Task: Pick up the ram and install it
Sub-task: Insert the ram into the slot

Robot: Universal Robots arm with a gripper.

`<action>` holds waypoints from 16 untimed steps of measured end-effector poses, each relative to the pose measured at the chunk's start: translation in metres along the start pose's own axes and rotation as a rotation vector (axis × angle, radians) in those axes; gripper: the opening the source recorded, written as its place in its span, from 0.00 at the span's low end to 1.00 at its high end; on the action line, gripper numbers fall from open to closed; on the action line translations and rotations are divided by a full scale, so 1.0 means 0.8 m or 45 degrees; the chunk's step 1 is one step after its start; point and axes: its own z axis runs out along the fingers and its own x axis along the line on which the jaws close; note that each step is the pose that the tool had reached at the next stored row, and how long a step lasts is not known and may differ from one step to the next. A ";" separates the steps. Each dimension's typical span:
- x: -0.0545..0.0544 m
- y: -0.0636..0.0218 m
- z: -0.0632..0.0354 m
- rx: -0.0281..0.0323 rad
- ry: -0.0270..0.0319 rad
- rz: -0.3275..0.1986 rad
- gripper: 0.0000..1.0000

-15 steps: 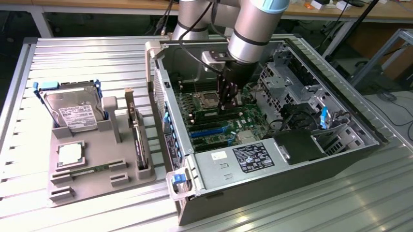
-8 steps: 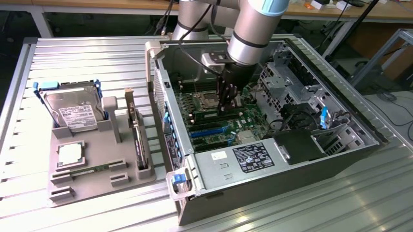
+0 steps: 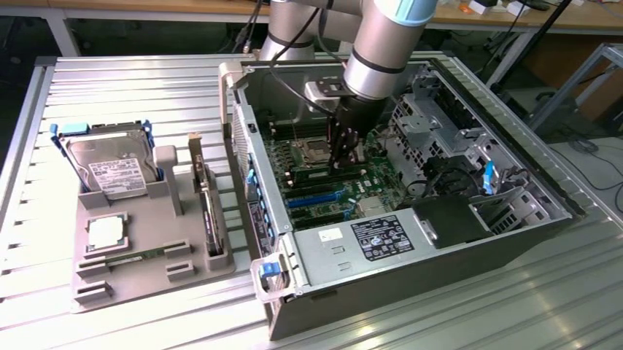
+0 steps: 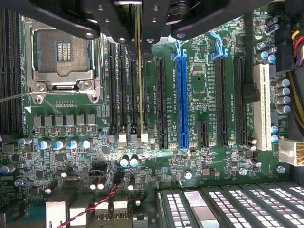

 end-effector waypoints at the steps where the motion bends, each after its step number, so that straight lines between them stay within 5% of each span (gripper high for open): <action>1: 0.000 0.000 0.000 0.0000 0.0000 0.000 0.15; 16: 0.000 -0.001 0.007 0.0007 0.0000 0.000 0.15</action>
